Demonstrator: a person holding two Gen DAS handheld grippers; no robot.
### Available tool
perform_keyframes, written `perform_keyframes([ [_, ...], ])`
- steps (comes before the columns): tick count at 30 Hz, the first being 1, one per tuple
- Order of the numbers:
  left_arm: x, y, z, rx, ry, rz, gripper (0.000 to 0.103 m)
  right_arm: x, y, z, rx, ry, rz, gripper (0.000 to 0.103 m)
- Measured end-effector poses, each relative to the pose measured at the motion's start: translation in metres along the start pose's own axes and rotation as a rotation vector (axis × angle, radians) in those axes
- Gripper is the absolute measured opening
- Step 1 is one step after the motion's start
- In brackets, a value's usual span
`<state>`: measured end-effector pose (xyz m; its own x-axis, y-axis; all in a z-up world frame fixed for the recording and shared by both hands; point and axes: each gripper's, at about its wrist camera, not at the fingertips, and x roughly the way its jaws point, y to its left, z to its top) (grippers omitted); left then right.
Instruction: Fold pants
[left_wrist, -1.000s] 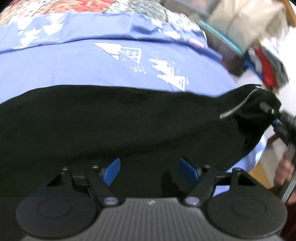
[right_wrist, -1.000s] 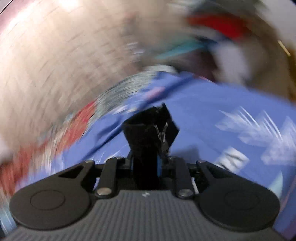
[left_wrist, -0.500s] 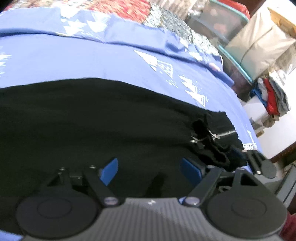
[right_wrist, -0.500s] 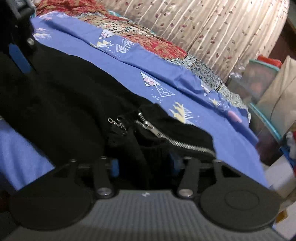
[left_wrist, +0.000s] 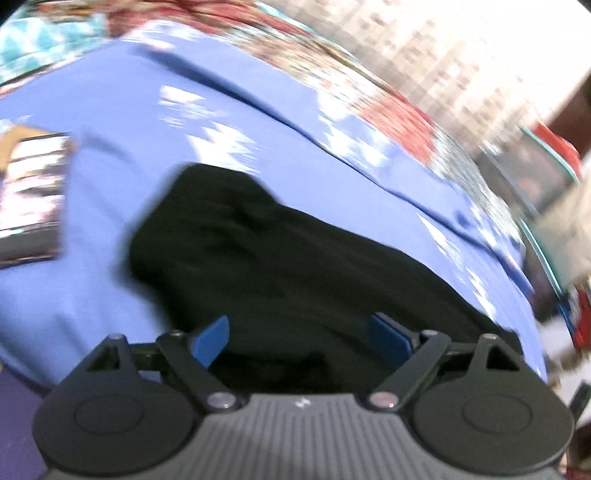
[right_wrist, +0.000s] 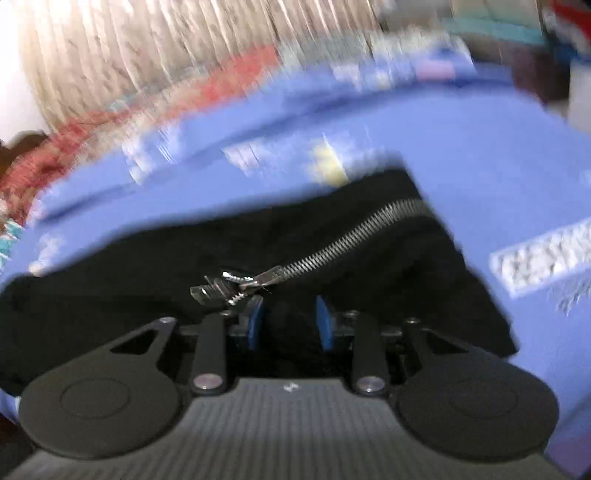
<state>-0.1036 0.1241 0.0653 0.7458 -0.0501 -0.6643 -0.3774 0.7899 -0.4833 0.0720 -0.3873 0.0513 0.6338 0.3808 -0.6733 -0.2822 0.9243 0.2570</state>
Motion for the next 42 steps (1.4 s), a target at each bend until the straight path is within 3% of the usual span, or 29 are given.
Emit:
perform_keyframes([
  [3, -0.005, 0.031, 0.004, -0.085, -0.034, 0.031, 0.093, -0.013, 0.008, 0.006, 0.038, -0.005, -0.028, 0.034],
  [5, -0.002, 0.048, 0.007, -0.149, -0.042, 0.031, 0.096, -0.031, 0.02, 0.011, 0.046, -0.078, -0.044, 0.037],
  [8, 0.01, 0.069, 0.013, -0.224, -0.049, 0.015, 0.097, -0.038, 0.05, 0.018, 0.025, -0.129, 0.029, 0.037],
  [11, 0.028, 0.078, 0.021, -0.249, -0.049, -0.009, 0.097, -0.018, 0.09, 0.017, 0.057, -0.022, 0.204, 0.033],
  [13, 0.043, 0.079, 0.025, -0.253, -0.041, -0.008, 0.098, 0.009, 0.125, 0.01, 0.074, 0.091, 0.317, 0.019],
  [16, 0.058, 0.081, 0.028, -0.258, -0.04, -0.01, 0.103, 0.054, 0.176, 0.001, 0.092, 0.236, 0.428, 0.011],
  [20, 0.069, 0.077, 0.03, -0.24, -0.063, 0.007, 0.102, 0.104, 0.234, -0.004, 0.105, 0.368, 0.514, 0.011],
  [22, 0.069, 0.076, 0.028, -0.229, -0.088, 0.024, 0.084, 0.126, 0.251, -0.003, 0.123, 0.439, 0.533, 0.011],
  [23, 0.069, 0.074, 0.029, -0.207, -0.089, 0.046, 0.058, 0.134, 0.257, -0.005, 0.132, 0.467, 0.53, 0.011],
  [24, 0.069, 0.073, 0.028, -0.191, -0.084, 0.049, 0.044, 0.142, 0.263, -0.011, 0.139, 0.499, 0.523, 0.01],
  [25, 0.068, 0.072, 0.028, -0.19, -0.076, 0.03, 0.042, 0.143, 0.266, -0.017, 0.148, 0.526, 0.518, 0.001],
  [26, 0.064, 0.07, 0.028, -0.192, -0.081, 0.023, 0.038, 0.149, 0.267, -0.021, 0.17, 0.542, 0.516, 0.0],
  [28, 0.052, 0.053, 0.027, -0.128, -0.12, 0.016, 0.037, 0.149, 0.266, -0.024, 0.221, 0.557, 0.529, 0.0],
  [33, 0.031, -0.031, 0.018, 0.212, -0.208, -0.043, 0.037, 0.132, 0.252, -0.019, 0.235, 0.546, 0.552, 0.004],
  [36, 0.032, -0.085, 0.003, 0.429, -0.22, -0.097, 0.038, 0.111, 0.22, -0.004, 0.288, 0.41, 0.544, 0.009],
  [38, 0.041, -0.115, -0.011, 0.534, -0.201, -0.111, 0.049, 0.095, 0.186, 0.008, 0.34, 0.322, 0.507, 0.009],
  [39, 0.048, -0.128, -0.019, 0.573, -0.176, -0.116, 0.07, 0.089, 0.168, 0.012, 0.371, 0.281, 0.475, 0.01],
  [40, 0.055, -0.14, -0.029, 0.609, -0.142, -0.131, 0.082, 0.082, 0.148, 0.016, 0.407, 0.245, 0.441, 0.013],
  [42, 0.064, -0.156, -0.043, 0.659, -0.092, -0.164, 0.083, 0.073, 0.115, 0.016, 0.486, 0.208, 0.406, 0.023],
])
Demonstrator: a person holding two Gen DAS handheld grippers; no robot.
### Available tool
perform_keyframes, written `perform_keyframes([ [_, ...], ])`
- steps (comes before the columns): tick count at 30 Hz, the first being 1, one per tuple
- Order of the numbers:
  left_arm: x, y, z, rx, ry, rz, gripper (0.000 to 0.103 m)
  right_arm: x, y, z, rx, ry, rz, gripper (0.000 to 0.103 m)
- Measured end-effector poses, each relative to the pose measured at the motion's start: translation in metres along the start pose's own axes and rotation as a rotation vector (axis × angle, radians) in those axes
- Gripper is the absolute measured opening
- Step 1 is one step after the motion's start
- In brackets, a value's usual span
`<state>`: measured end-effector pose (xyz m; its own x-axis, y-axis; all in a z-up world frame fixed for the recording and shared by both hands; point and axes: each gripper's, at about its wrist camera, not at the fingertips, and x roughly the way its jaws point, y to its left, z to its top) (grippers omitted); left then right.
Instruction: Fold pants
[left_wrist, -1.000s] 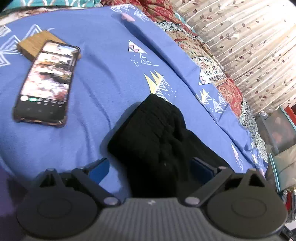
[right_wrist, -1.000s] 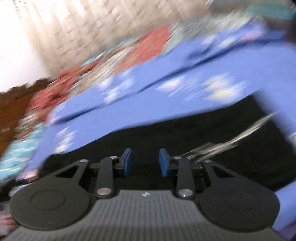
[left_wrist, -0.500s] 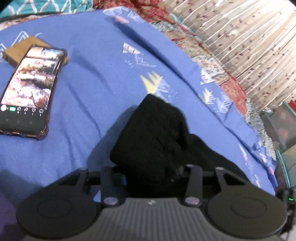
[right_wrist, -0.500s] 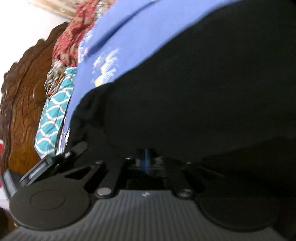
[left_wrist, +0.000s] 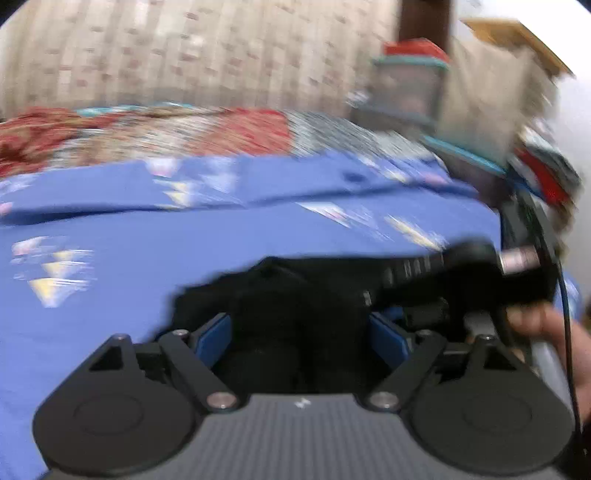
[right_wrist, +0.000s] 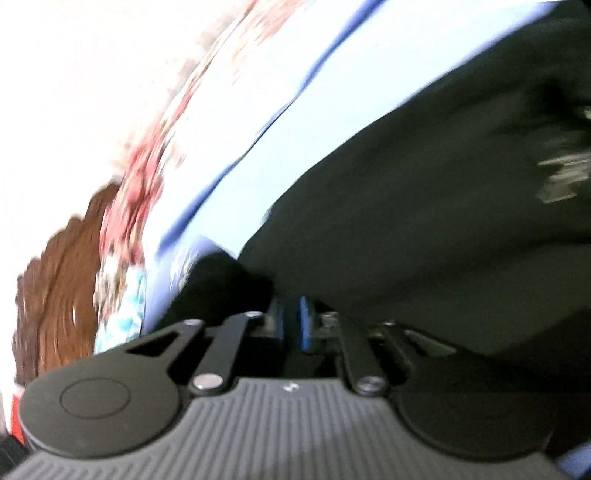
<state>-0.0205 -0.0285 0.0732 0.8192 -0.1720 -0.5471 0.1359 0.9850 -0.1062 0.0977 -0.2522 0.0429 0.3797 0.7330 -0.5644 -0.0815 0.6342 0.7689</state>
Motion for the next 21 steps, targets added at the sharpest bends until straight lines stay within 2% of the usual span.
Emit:
perform_keyframes([
  [2, 0.003, -0.016, -0.004, 0.05, 0.032, -0.033, 0.091, -0.015, -0.021, 0.005, 0.08, -0.034, 0.004, 0.034],
  [5, -0.014, -0.018, -0.007, 0.078, 0.003, -0.057, 0.095, -0.025, -0.035, 0.005, 0.158, -0.042, 0.088, 0.054],
  [7, -0.03, -0.009, -0.006, 0.044, -0.021, -0.077, 0.097, -0.021, -0.03, 0.005, 0.144, -0.018, 0.128, 0.078],
  [9, -0.044, 0.008, -0.005, -0.025, -0.042, -0.063, 0.097, -0.015, -0.021, 0.005, 0.091, 0.021, 0.14, 0.086],
  [11, -0.05, 0.027, -0.008, -0.114, -0.042, -0.026, 0.093, -0.004, -0.007, 0.003, -0.015, 0.068, 0.08, 0.085],
  [12, -0.05, 0.039, -0.01, -0.158, -0.029, -0.005, 0.084, 0.005, 0.003, -0.001, -0.076, 0.089, 0.049, 0.069],
  [13, -0.046, 0.048, -0.011, -0.195, -0.009, 0.011, 0.066, 0.012, 0.013, -0.003, -0.145, 0.115, 0.033, 0.031],
  [14, -0.045, 0.055, -0.013, -0.228, 0.013, 0.021, 0.056, 0.018, 0.021, -0.005, -0.202, 0.139, 0.012, 0.025],
  [16, -0.036, 0.064, -0.015, -0.276, 0.048, 0.014, 0.028, 0.015, 0.035, -0.006, -0.276, 0.109, 0.017, 0.022],
  [17, -0.031, 0.066, -0.016, -0.286, 0.064, 0.016, 0.021, 0.01, 0.043, -0.005, -0.325, 0.074, 0.036, 0.022],
  [18, -0.023, 0.066, -0.016, -0.289, 0.082, 0.016, 0.017, 0.005, 0.047, -0.004, -0.376, 0.033, 0.053, 0.022],
  [19, -0.015, 0.063, -0.016, -0.282, 0.097, 0.012, 0.017, 0.001, 0.052, -0.003, -0.421, -0.004, 0.063, 0.023],
  [20, -0.006, 0.06, -0.018, -0.267, 0.119, 0.006, 0.017, -0.002, 0.053, -0.002, -0.467, -0.032, 0.057, 0.024],
  [21, 0.004, 0.055, -0.021, -0.242, 0.153, 0.011, 0.017, 0.008, 0.053, -0.003, -0.515, -0.045, 0.012, 0.028],
])
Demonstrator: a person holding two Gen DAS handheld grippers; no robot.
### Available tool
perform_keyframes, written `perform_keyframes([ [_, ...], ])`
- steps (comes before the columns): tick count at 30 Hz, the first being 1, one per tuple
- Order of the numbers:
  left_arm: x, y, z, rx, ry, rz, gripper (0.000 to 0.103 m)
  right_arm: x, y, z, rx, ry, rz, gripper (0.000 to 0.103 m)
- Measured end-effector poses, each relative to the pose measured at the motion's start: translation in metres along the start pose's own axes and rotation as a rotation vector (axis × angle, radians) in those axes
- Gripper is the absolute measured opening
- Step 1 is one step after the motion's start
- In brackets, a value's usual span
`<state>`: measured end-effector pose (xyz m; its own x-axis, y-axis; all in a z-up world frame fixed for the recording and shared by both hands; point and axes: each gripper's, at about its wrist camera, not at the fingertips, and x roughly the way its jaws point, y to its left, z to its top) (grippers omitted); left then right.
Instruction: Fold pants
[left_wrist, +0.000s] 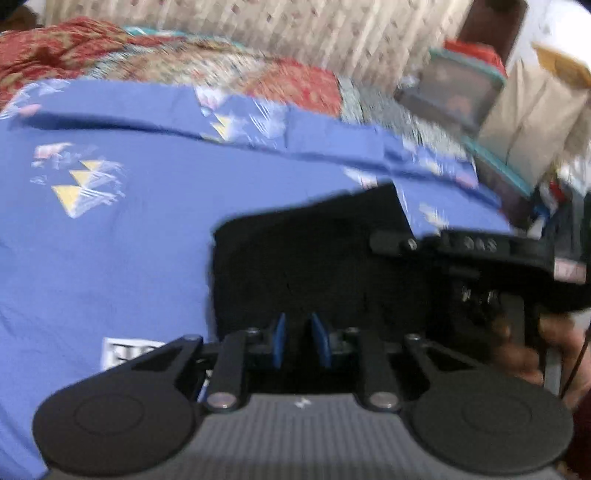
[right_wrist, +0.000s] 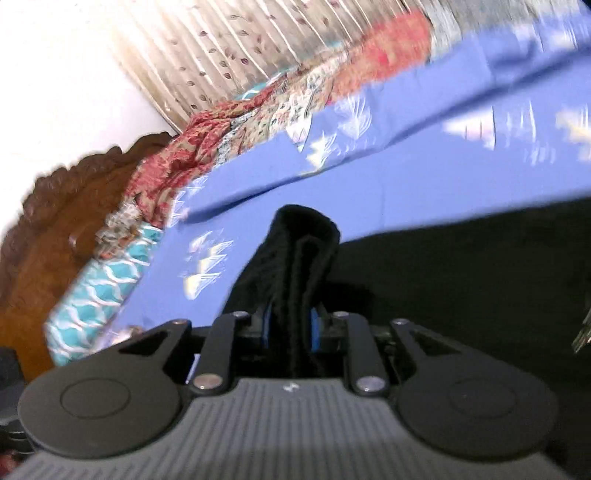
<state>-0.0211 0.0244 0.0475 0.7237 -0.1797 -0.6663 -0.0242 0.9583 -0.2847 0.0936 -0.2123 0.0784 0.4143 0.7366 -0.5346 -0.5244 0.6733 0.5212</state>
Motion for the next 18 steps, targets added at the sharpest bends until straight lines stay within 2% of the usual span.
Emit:
perform_keyframes([
  [1, 0.017, -0.009, 0.001, 0.03, 0.038, 0.023, 0.017, 0.008, -0.005, -0.003, -0.038, 0.027, -0.081, 0.042],
  [2, 0.033, -0.017, -0.003, 0.08, 0.085, 0.063, 0.017, 0.019, -0.014, -0.009, -0.042, 0.073, -0.156, 0.05],
  [3, 0.044, -0.024, -0.008, 0.131, 0.1, 0.11, 0.018, 0.025, -0.025, -0.014, -0.007, 0.095, -0.186, 0.052],
  [4, 0.042, -0.029, -0.016, 0.169, 0.085, 0.139, 0.018, 0.018, -0.034, -0.016, 0.043, 0.064, -0.141, 0.054],
  [6, 0.038, -0.037, -0.014, 0.205, 0.078, 0.157, 0.018, 0.0, -0.039, -0.014, 0.104, 0.018, -0.125, 0.054],
  [8, 0.026, -0.034, -0.008, 0.182, 0.07, 0.121, 0.022, -0.021, -0.039, -0.007, 0.109, -0.069, -0.084, 0.055],
  [9, 0.017, -0.03, -0.004, 0.149, 0.059, 0.086, 0.028, -0.035, -0.042, -0.004, 0.113, -0.113, -0.065, 0.055],
  [11, 0.004, -0.023, 0.007, 0.076, 0.01, 0.013, 0.031, -0.065, -0.055, 0.004, 0.126, -0.201, -0.073, 0.055],
  [14, -0.006, -0.026, 0.027, 0.032, -0.056, -0.053, 0.031, -0.105, -0.079, 0.004, 0.189, -0.311, -0.156, 0.055],
  [17, 0.012, -0.037, 0.048, 0.042, -0.05, -0.092, 0.029, -0.156, -0.118, -0.006, 0.28, -0.409, -0.266, 0.057],
  [18, 0.021, -0.043, 0.052, 0.052, -0.04, -0.102, 0.029, -0.16, -0.125, -0.011, 0.313, -0.43, -0.292, 0.058],
])
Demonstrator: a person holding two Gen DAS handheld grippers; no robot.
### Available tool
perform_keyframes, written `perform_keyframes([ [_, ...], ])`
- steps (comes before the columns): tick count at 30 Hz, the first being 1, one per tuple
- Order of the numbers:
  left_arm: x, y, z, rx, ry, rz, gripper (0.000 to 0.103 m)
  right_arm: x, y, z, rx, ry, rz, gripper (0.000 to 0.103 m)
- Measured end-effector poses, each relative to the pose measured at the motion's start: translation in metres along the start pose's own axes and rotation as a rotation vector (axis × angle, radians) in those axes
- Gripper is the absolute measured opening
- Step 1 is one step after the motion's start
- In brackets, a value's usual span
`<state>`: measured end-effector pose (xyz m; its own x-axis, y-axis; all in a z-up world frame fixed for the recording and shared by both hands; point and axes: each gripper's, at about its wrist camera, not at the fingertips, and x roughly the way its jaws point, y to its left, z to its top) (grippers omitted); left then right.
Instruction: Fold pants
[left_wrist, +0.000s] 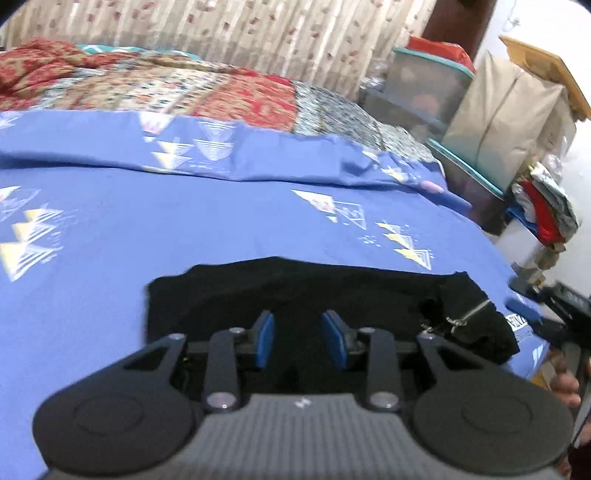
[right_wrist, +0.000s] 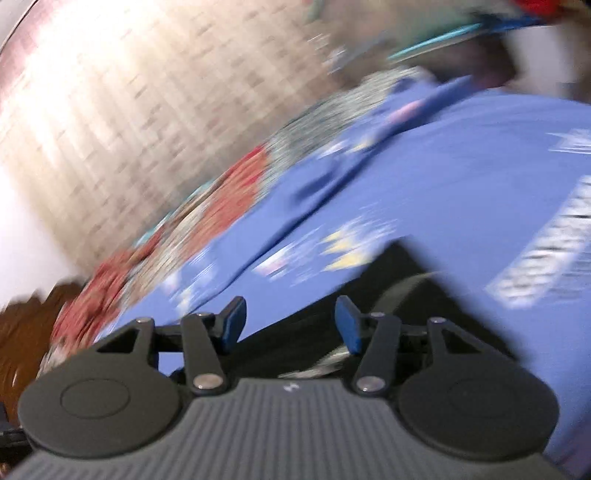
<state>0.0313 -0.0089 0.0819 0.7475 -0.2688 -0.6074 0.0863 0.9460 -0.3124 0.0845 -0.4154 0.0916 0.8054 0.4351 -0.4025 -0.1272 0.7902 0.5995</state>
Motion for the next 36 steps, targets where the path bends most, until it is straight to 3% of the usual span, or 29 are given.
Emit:
perform_keyframes([
  [3, 0.035, -0.013, 0.006, 0.02, 0.058, -0.023, 0.028, -0.015, -0.038, -0.002, 0.124, -0.038, -0.089, 0.065],
  [6, 0.073, -0.021, -0.005, 0.033, 0.171, -0.011, 0.027, -0.017, -0.062, -0.011, 0.214, -0.03, -0.133, 0.066],
  [7, 0.085, -0.022, -0.011, 0.045, 0.207, 0.006, 0.027, -0.018, -0.072, -0.011, 0.233, -0.018, -0.141, 0.069],
  [11, 0.087, -0.031, -0.009, 0.082, 0.221, 0.04, 0.027, 0.004, -0.071, -0.016, 0.275, 0.012, -0.11, 0.07],
  [12, 0.083, -0.034, -0.004, 0.084, 0.231, 0.047, 0.027, 0.012, -0.067, -0.017, 0.26, 0.04, -0.097, 0.062],
  [13, 0.076, -0.036, 0.003, 0.078, 0.236, 0.047, 0.027, 0.004, -0.07, -0.012, 0.24, 0.078, -0.083, 0.042],
  [14, 0.067, -0.037, 0.01, 0.063, 0.22, 0.034, 0.028, 0.012, -0.064, -0.014, 0.214, 0.117, -0.083, 0.033],
  [15, 0.056, -0.037, 0.021, 0.044, 0.184, 0.01, 0.033, 0.013, -0.057, -0.012, 0.185, 0.136, -0.082, 0.018],
  [19, 0.031, -0.063, 0.064, 0.022, 0.083, -0.077, 0.065, 0.002, -0.022, -0.01, 0.093, 0.11, 0.016, 0.016],
  [20, 0.034, -0.075, 0.071, 0.037, 0.084, -0.099, 0.073, 0.002, -0.008, -0.01, 0.045, 0.109, 0.036, 0.016],
  [22, 0.046, -0.105, 0.081, 0.089, 0.111, -0.134, 0.098, 0.008, 0.021, -0.014, -0.053, 0.11, 0.07, 0.016],
  [26, 0.089, -0.167, 0.083, 0.231, 0.221, -0.111, 0.101, 0.013, 0.064, -0.031, -0.252, 0.095, 0.081, 0.016],
  [29, 0.11, -0.189, 0.077, 0.221, 0.296, -0.162, 0.101, 0.023, 0.087, -0.045, -0.397, 0.112, 0.078, 0.016],
  [30, 0.114, -0.192, 0.075, 0.209, 0.315, -0.195, 0.099, 0.021, 0.087, -0.05, -0.44, 0.117, 0.078, 0.016],
  [32, 0.116, -0.196, 0.069, 0.226, 0.319, -0.211, 0.067, 0.016, 0.092, -0.059, -0.515, 0.126, 0.092, 0.016],
  [33, 0.115, -0.195, 0.067, 0.245, 0.314, -0.182, 0.038, 0.012, 0.093, -0.063, -0.543, 0.129, 0.113, 0.017],
  [34, 0.113, -0.189, 0.066, 0.25, 0.31, -0.173, 0.026, 0.009, 0.097, -0.066, -0.57, 0.123, 0.13, 0.02],
  [36, 0.104, -0.17, 0.07, 0.202, 0.289, -0.174, 0.021, 0.009, 0.096, -0.066, -0.59, 0.116, 0.16, 0.028],
])
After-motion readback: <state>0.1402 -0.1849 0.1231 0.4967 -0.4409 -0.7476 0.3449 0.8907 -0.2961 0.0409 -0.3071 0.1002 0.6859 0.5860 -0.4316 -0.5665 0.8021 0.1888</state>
